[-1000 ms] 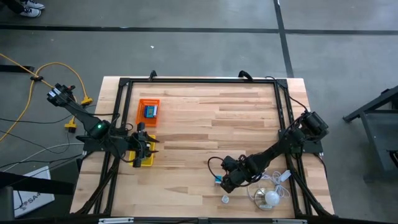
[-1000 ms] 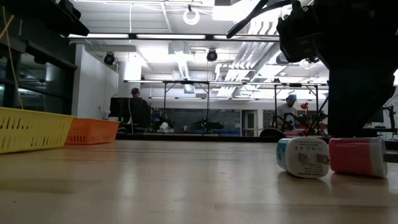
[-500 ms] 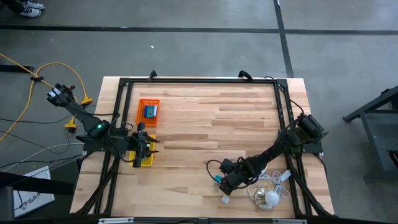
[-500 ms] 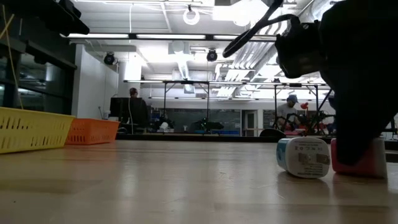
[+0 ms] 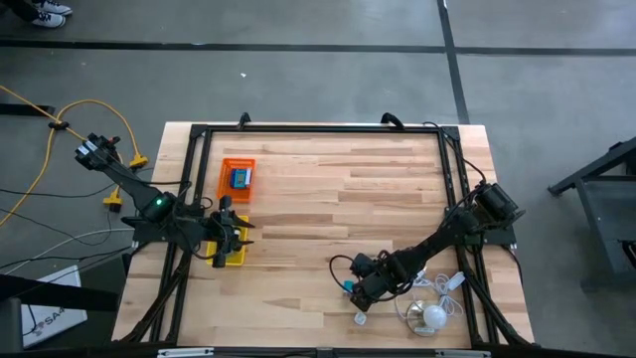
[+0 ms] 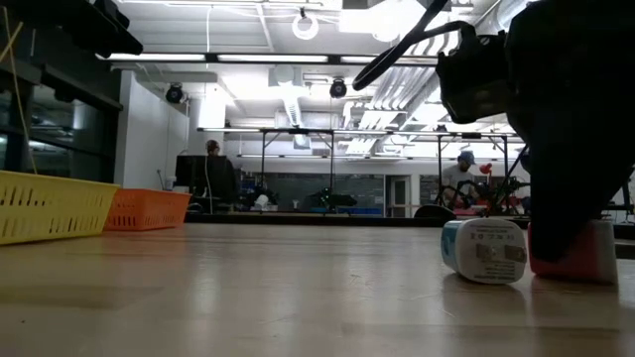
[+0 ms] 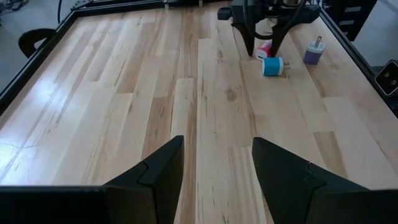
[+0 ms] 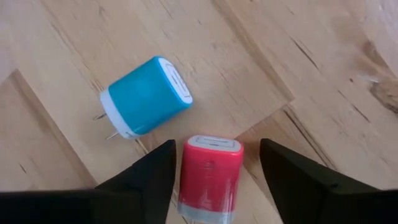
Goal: Pick & Place Office items
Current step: Put the pink charger adapter into the yellow basket
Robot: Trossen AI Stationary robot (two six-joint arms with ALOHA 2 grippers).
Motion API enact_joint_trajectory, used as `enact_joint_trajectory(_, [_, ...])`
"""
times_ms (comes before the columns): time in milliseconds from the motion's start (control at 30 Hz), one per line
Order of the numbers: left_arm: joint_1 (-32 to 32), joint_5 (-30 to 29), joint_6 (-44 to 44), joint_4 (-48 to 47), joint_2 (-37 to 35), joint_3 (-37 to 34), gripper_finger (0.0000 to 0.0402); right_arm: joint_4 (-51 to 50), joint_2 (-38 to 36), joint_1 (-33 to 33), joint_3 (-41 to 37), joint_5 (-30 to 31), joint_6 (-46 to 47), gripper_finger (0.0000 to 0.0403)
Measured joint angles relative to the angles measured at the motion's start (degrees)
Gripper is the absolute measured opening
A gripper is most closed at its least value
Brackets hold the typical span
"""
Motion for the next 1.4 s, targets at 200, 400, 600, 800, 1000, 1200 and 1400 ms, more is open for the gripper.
enact_joint_trajectory(200, [0.0, 0.0, 0.0, 0.0, 0.0, 0.0, 0.0183, 0.0, 0.0, 0.0, 0.0, -0.2, 0.0, 0.0157])
enact_joint_trajectory(400, [0.0, 0.0, 0.0, 0.0, 0.0, 0.0, 0.0183, 0.1, 0.0, 0.0, 0.0, -0.2, 0.0, 0.0119])
enact_joint_trajectory(600, [0.0, 0.0, 0.0, 0.0, 0.0, 0.0, 0.0183, 0.2, 0.0, 0.0, 0.0, -0.2, 0.0, 0.0133])
enact_joint_trajectory(800, [0.0, 0.0, 0.0, 0.0, 0.0, 0.0, 0.0183, -0.4, 0.0, 0.0, 1.1, -0.6, -1.0, 0.0119])
enact_joint_trajectory(1000, [0.0, 0.0, 0.0, 0.0, 0.0, 0.0, 0.0183, -3.7, -0.3, -0.1, 6.5, -0.1, -5.0, 0.0121])
enact_joint_trajectory(1200, [0.0, 0.0, 0.0, 0.0, 0.0, 0.0, 0.0183, -13.5, -0.4, -0.1, 15.0, 1.0, -9.5, 0.0117])
enact_joint_trajectory(1400, [0.0, 0.0, 0.0, 0.0, 0.0, 0.0, 0.0183, -17.2, -0.5, -0.4, 22.6, 6.0, -15.1, 0.0121])
